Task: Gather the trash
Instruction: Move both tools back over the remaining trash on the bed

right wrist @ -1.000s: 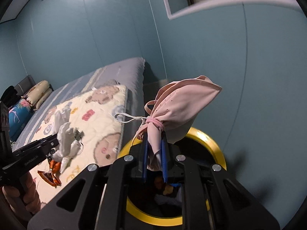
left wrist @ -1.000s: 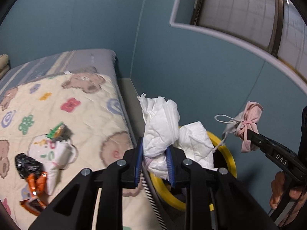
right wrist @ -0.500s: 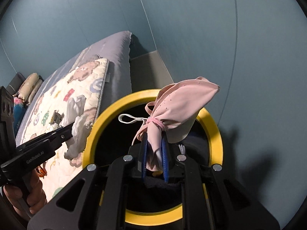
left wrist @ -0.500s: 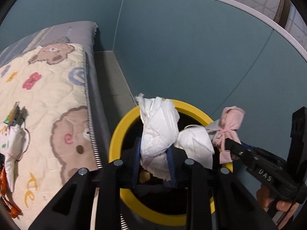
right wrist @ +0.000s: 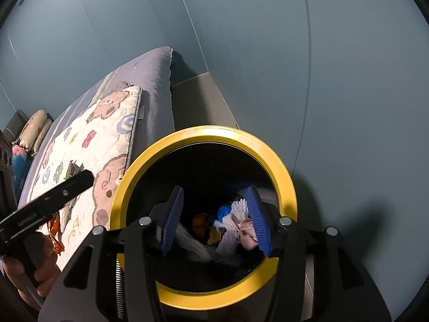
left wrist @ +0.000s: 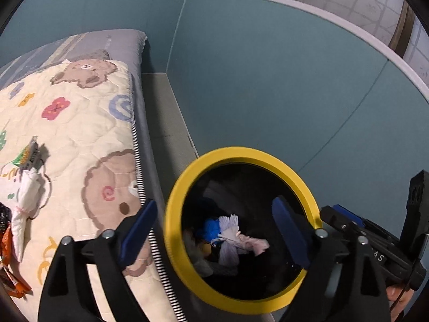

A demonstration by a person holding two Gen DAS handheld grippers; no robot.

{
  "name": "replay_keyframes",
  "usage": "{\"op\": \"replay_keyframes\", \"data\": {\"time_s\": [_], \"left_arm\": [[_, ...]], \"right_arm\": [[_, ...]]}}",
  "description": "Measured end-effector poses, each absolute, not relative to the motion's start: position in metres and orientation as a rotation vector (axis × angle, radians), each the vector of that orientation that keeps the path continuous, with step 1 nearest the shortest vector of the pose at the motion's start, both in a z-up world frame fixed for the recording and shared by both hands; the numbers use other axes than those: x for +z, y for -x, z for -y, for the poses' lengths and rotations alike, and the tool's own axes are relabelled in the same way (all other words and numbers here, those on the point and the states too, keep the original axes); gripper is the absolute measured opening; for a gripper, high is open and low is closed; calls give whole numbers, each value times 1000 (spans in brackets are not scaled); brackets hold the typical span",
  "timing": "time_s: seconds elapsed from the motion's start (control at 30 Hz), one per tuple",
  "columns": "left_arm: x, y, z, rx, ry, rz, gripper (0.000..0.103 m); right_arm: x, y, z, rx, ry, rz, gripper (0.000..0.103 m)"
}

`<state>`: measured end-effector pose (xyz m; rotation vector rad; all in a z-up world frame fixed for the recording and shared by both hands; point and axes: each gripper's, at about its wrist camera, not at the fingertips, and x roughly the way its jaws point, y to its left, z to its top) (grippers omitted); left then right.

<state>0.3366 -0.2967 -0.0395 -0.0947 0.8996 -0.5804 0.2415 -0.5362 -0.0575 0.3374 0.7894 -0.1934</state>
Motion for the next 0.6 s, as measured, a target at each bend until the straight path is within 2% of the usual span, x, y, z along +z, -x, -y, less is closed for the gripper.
{"op": "replay_keyframes", "data": {"time_s": [0.27, 0.6], "left_arm": [[-20, -329, 249, -515, 90, -829, 93], [-3, -323, 163, -410, 150, -777, 95]], "right_arm": [[-41, -231, 499, -100, -309, -738, 56], [-19, -230, 414, 58, -198, -710, 58]]}}
